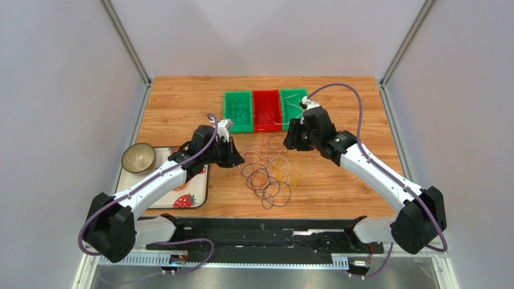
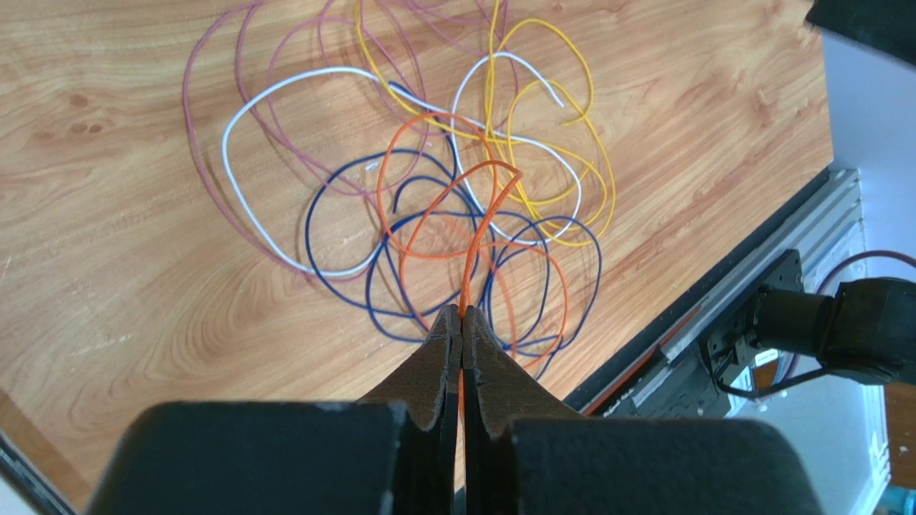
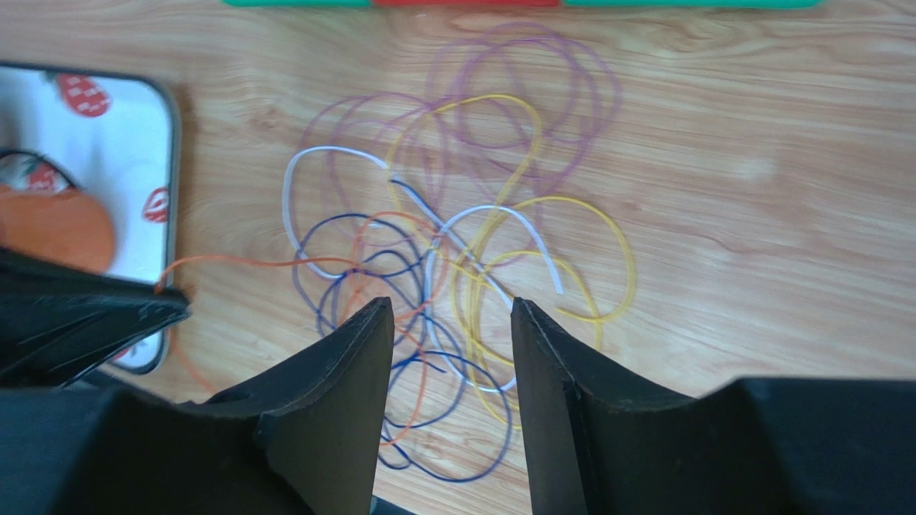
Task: Untangle the cables
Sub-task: Pick up the cable at the center of the board.
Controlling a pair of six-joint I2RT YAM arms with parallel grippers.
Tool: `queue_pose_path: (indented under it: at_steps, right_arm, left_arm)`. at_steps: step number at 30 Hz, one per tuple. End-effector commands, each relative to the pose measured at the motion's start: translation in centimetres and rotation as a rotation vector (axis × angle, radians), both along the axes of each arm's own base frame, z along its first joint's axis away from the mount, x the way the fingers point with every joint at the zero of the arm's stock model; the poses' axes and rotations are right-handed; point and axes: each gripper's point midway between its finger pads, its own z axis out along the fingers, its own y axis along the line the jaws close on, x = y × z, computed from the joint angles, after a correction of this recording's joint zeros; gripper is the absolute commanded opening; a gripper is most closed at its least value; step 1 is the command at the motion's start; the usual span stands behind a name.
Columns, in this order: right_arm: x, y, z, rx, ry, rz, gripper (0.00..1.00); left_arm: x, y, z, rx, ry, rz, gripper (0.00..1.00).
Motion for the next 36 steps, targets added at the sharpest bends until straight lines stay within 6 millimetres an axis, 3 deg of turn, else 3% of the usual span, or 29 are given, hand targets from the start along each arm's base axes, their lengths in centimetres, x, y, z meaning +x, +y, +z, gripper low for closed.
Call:
queue_pose_path:
  at_steps: [1, 10, 23, 36]
  right_arm:
    - [-1.6, 4.5, 1.4, 0.180, -0.039, 0.210, 0.49]
    - [-3.6, 8.4, -1.3, 0.202, -0.031, 0.420, 0.50]
    - [-0.2, 12.0, -6.1, 0.145, -0.003, 0.435, 0.50]
    - [1.4, 12.9, -9.1, 0.093, 0.034, 0.421, 0.48]
  left_arm:
    - [1.4, -1.4, 0.4, -0.060, -0.059, -0.013, 0.00]
    - [3.0, 0.4, -2.9, 0.078, -0.002, 0.105, 0.00]
    - [3.6, 0.6, -3.9, 0.116, 0.009, 0.115, 0.00]
    - [3.6, 0.5, -4.0, 0.116, 0.009, 0.107, 0.00]
